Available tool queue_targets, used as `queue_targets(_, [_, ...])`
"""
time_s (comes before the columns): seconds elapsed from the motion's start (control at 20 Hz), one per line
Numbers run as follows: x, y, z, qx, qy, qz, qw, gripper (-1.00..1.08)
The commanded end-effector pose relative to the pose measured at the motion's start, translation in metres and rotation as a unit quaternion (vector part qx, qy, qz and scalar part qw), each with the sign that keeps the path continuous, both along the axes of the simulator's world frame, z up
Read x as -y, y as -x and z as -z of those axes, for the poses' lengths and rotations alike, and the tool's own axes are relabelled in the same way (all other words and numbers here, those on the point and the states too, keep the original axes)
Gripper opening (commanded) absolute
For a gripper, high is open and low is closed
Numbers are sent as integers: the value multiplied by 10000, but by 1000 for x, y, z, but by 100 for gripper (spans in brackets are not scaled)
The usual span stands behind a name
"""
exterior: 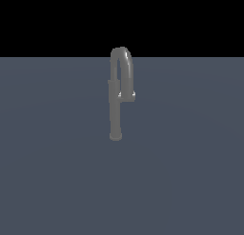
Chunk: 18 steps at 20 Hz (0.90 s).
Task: Turn on the faucet by rotating a designated handle.
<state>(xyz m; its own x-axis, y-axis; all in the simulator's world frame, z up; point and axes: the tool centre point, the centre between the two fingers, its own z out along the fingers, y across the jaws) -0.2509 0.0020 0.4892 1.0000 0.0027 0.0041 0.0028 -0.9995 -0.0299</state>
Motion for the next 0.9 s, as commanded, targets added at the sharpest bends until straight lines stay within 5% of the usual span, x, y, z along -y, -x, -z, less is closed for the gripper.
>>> queue_targets(0.0, [0,0,0,0,0,0,10000,-100])
queue_targets(0.45, [-1,-10,1,-153,-117,123,9997,-100])
queue_targets(0.85, [-3,-36,6,-556,-427,446,9965,-100])
